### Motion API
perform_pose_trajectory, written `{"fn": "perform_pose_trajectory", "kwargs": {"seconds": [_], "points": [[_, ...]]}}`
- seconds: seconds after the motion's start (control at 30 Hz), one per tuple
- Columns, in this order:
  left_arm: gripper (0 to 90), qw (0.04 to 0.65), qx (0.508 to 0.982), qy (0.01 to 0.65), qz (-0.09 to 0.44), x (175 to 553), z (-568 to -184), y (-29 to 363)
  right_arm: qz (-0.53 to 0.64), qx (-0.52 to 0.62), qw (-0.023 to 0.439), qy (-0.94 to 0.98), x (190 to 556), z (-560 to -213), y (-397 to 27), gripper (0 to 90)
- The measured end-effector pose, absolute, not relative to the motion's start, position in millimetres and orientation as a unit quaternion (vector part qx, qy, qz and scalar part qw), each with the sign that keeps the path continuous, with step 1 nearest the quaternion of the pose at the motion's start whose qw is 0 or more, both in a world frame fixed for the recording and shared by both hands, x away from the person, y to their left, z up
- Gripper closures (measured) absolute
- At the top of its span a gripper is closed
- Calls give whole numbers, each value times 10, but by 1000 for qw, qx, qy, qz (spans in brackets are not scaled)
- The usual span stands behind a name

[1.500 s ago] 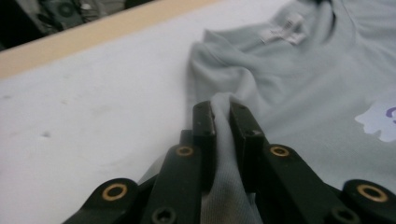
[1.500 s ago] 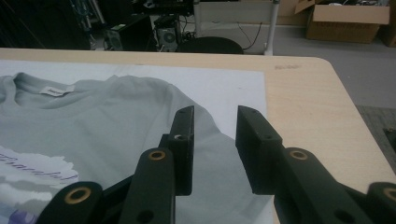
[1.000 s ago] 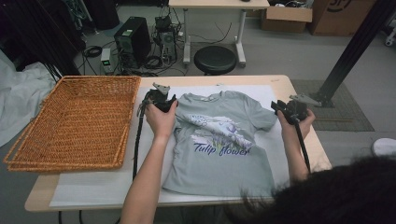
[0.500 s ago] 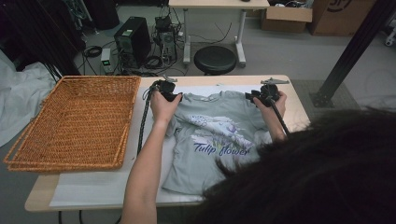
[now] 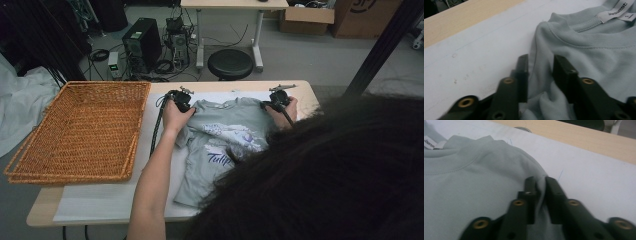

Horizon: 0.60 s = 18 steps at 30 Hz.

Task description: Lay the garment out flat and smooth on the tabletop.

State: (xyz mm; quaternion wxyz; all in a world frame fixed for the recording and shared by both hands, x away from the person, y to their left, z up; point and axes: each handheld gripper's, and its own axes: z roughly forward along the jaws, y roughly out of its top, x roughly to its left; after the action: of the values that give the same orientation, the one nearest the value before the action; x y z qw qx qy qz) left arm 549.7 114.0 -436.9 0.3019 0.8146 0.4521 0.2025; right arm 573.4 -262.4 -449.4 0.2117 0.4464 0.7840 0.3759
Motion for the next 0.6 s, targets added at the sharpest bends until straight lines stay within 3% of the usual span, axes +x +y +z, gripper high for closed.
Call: {"fn": "perform_pose_trajectory", "kwargs": {"seconds": [0.03, 0.1, 0.33, 0.37, 0.4, 0.43, 0.53, 0.6], "points": [[827, 301, 815, 453, 200, 5505, -4367, 1141, 374, 445, 219, 784, 5726, -4472, -2615, 871], [877, 300, 813, 456, 204, 5524, -4369, 1149, 382, 450, 226, 775, 5713, -4431, -2624, 875], [887, 312, 809, 451, 212, 5576, -4372, 1168, 399, 455, 246, 757, 5691, -4335, -2714, 874], [868, 314, 805, 455, 214, 5577, -4373, 1176, 401, 455, 247, 755, 5684, -4320, -2716, 874], [749, 303, 802, 460, 233, 5576, -4373, 1173, 404, 454, 246, 755, 5679, -4308, -2716, 873], [559, 285, 806, 459, 243, 5578, -4373, 1171, 405, 451, 246, 756, 5675, -4299, -2712, 873], [548, 290, 806, 464, 228, 5578, -4367, 1189, 407, 447, 248, 757, 5664, -4276, -2703, 872], [625, 298, 806, 467, 209, 5581, -4369, 1199, 408, 447, 248, 756, 5662, -4272, -2702, 872]]}}
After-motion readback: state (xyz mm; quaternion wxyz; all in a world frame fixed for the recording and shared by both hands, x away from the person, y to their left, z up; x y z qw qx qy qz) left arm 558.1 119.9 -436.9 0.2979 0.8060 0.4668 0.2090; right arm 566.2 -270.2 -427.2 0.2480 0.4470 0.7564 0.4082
